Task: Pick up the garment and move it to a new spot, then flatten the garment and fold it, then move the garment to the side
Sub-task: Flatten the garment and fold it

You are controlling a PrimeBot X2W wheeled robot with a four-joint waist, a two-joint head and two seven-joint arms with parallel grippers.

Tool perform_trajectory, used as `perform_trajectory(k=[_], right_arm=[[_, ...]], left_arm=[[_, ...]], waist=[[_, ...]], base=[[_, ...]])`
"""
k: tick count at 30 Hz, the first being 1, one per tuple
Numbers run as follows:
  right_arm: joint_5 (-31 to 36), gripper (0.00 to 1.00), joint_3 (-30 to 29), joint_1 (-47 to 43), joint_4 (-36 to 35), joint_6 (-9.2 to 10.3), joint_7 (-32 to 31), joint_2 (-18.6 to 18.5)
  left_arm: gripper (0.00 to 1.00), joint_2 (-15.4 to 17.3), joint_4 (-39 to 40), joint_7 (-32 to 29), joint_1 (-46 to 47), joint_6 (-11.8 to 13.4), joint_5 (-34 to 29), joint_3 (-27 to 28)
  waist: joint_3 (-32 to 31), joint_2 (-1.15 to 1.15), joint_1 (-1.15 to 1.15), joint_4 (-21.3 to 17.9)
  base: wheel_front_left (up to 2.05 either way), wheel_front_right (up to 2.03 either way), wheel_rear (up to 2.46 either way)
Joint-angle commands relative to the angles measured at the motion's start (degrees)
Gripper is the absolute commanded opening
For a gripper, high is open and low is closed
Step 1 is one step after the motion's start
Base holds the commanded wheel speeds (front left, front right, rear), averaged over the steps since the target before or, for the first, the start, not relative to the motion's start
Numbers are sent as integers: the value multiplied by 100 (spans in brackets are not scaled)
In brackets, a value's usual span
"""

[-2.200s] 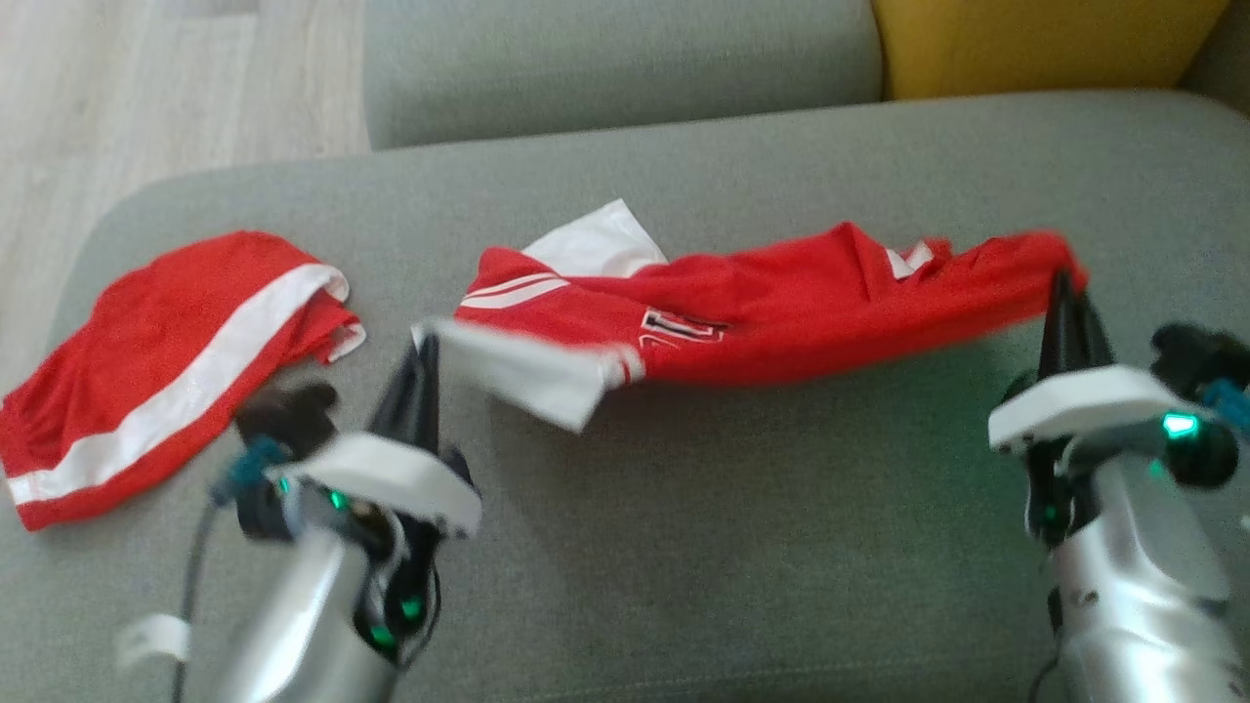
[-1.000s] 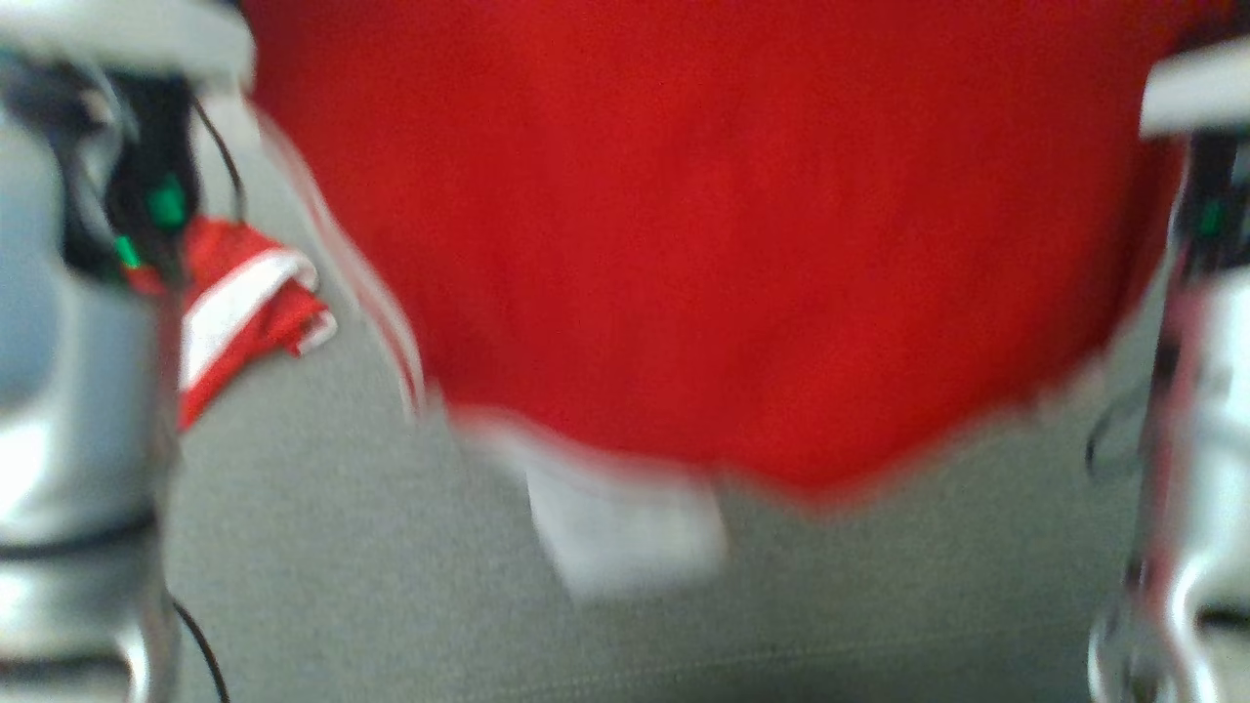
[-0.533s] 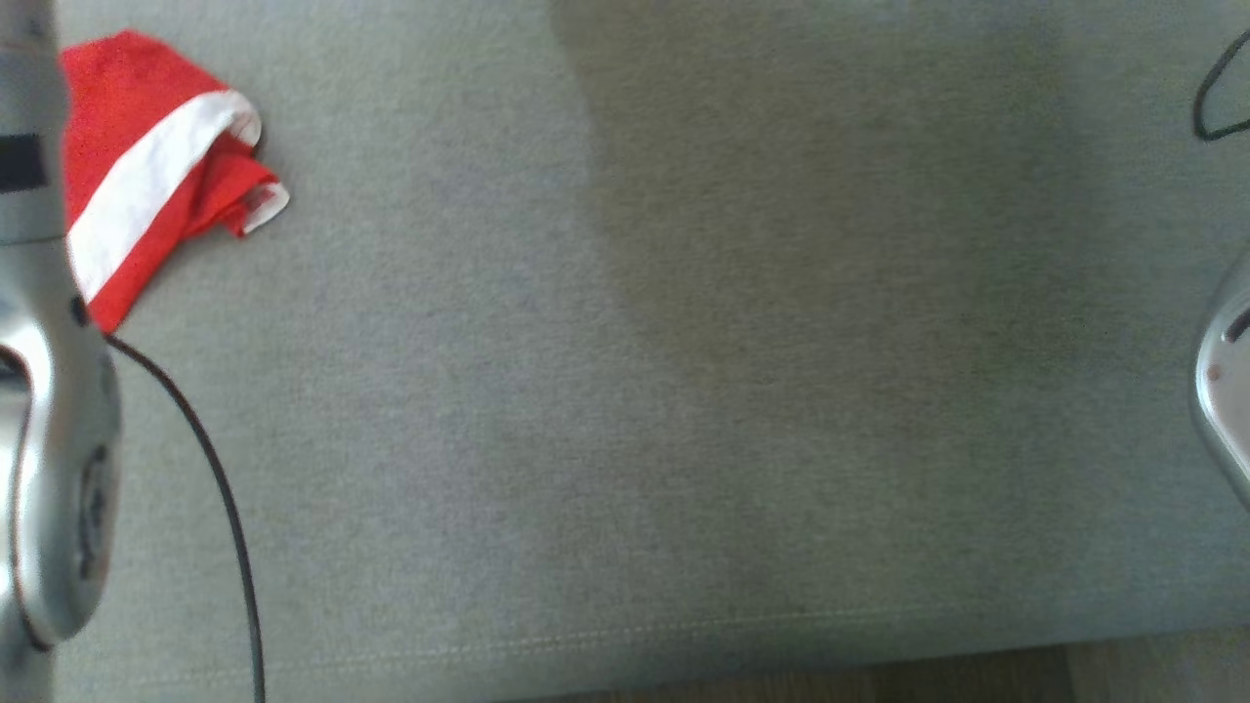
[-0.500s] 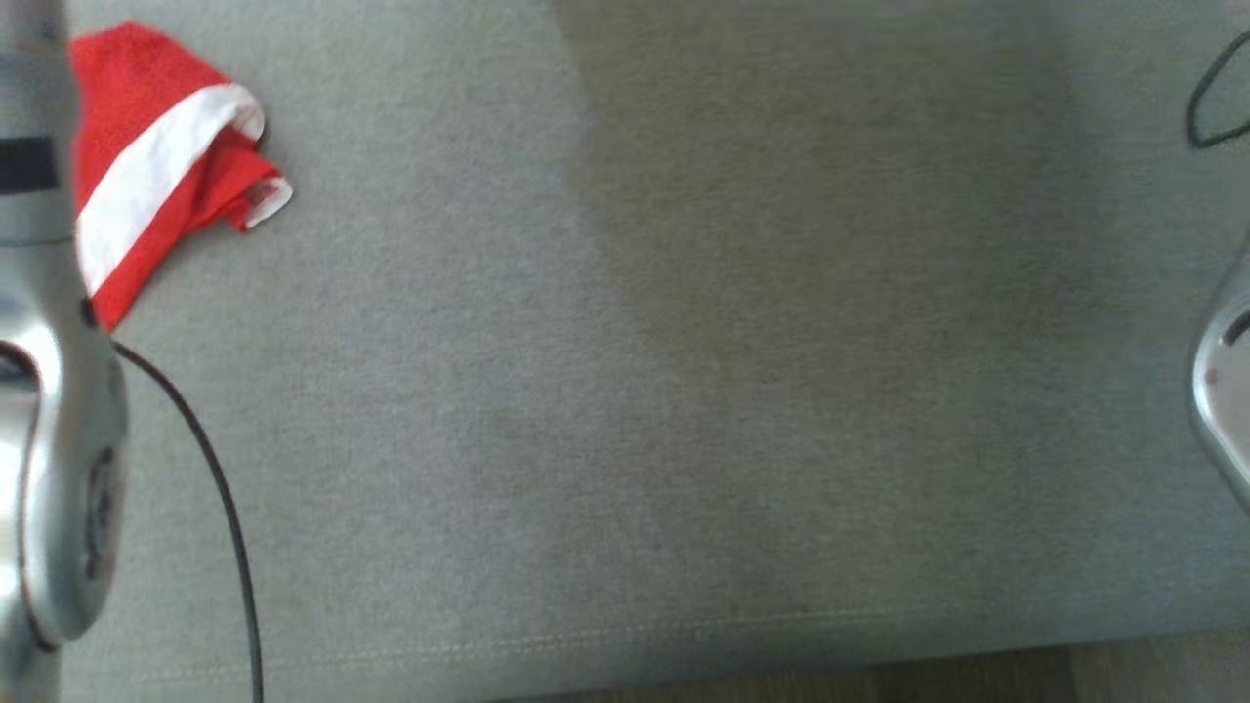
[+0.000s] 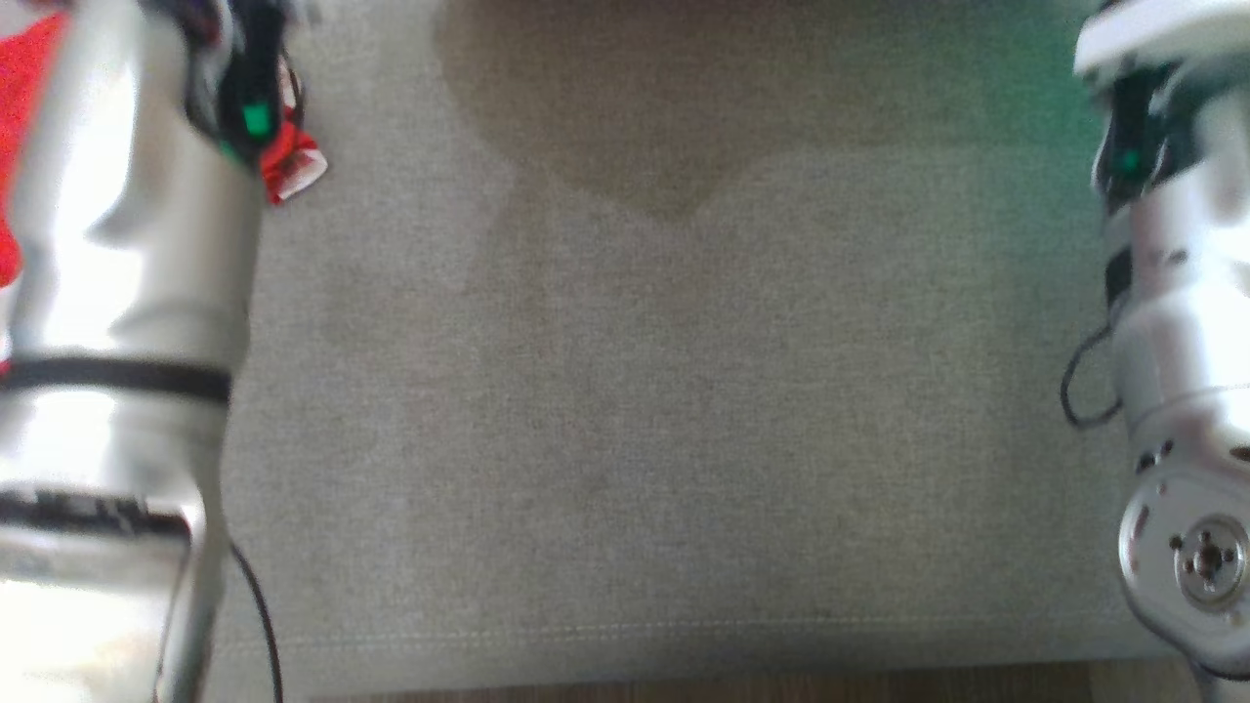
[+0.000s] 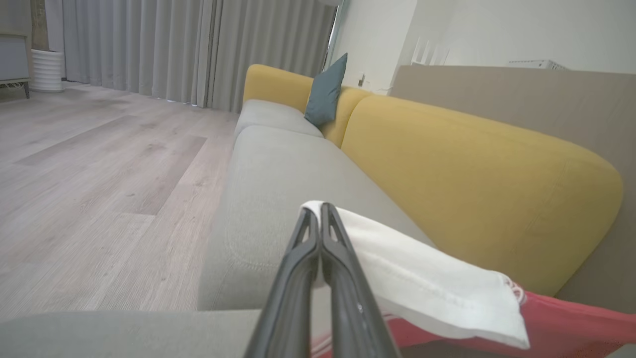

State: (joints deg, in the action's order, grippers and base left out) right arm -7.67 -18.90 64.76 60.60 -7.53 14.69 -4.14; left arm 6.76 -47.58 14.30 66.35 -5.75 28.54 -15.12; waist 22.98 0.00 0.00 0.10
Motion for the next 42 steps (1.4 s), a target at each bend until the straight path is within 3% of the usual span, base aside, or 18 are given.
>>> perform_trajectory(k=[1, 9, 18, 23, 34, 42], right_arm=[[-77, 0, 137, 52, 7, 4, 29, -42], [-219, 0, 722, -688, 788, 4, -415, -422], [-207, 0, 1714, -1427, 1015, 4, -1017, -927], [-274, 0, 2133, -1645, 1019, 4, -1289, -1048], [-1012, 0, 3306, -2379, 668, 4, -2291, -1388], [-1979, 0, 4237, -3093, -193, 4, -3497, -1874]], left_arm=[[0, 342, 309, 68, -148, -45, -97, 87], [0, 703, 547, 69, -1931, -151, -232, -212], [0, 1179, 1091, -22, -3394, -172, -93, -1117], [0, 1399, 1375, -83, -3797, -172, -76, -1325], [0, 1948, 2404, -702, -4759, -173, -5, -1872], [0, 2397, 3270, -1287, -5383, -127, 246, -1979]], waist=[[-187, 0, 0, 32], [-858, 0, 0, 25], [-1394, 0, 0, -21], [-1554, 0, 0, -59], [-2059, 0, 0, -71], [-2384, 0, 0, -54]], base=[[0, 0, 0], [0, 0, 0], [0, 0, 0], [0, 0, 0], [0, 0, 0], [0, 0, 0]])
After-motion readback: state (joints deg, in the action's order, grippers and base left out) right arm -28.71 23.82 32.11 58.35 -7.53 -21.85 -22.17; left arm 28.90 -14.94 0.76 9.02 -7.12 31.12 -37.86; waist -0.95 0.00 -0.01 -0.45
